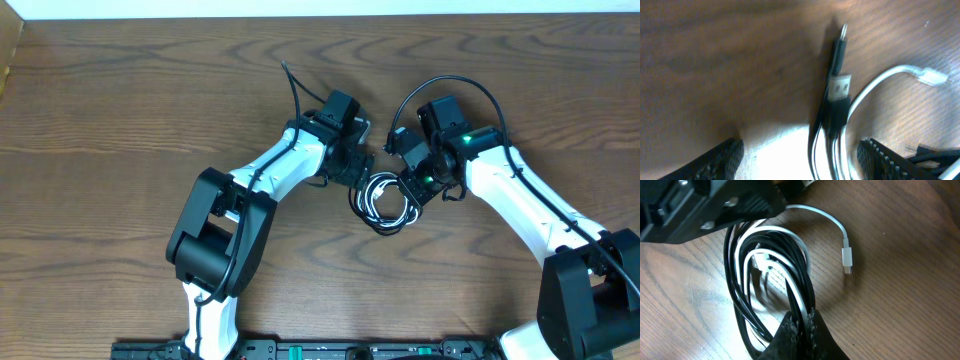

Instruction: Untangle cables

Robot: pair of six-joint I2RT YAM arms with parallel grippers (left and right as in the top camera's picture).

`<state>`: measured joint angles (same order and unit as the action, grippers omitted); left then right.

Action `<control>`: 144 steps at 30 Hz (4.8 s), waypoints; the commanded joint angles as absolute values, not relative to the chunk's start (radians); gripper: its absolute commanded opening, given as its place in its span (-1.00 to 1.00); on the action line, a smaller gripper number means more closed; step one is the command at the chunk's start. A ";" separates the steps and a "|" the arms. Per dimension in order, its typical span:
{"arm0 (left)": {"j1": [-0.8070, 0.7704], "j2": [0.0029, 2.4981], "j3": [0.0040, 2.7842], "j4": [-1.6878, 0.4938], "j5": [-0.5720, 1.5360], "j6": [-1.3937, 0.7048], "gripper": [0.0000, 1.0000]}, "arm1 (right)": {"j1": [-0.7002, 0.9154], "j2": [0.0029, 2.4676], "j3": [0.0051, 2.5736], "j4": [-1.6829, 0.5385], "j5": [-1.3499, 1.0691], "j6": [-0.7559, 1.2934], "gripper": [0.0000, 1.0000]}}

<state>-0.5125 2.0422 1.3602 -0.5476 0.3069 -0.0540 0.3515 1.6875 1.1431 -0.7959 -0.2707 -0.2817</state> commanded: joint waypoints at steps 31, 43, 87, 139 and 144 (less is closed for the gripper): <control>-0.479 2.105 1.398 -0.766 0.244 -0.042 0.66 | 0.397 1.673 1.112 -0.719 -0.530 -0.352 -0.98; -0.484 2.107 1.377 -0.785 0.214 0.043 0.67 | 0.397 1.673 1.112 -0.719 -0.530 -0.352 -0.97; -0.450 2.168 1.374 -0.807 -0.168 -0.256 0.64 | 0.400 1.834 1.094 -0.601 -0.241 0.118 -0.14; -0.345 2.125 1.386 -0.882 0.150 -0.220 0.64 | 0.506 1.824 0.936 -0.197 -0.478 0.727 -0.60; -0.345 2.125 1.386 -0.881 0.149 -0.220 0.64 | 0.508 1.824 0.899 -0.140 -0.461 0.757 -0.58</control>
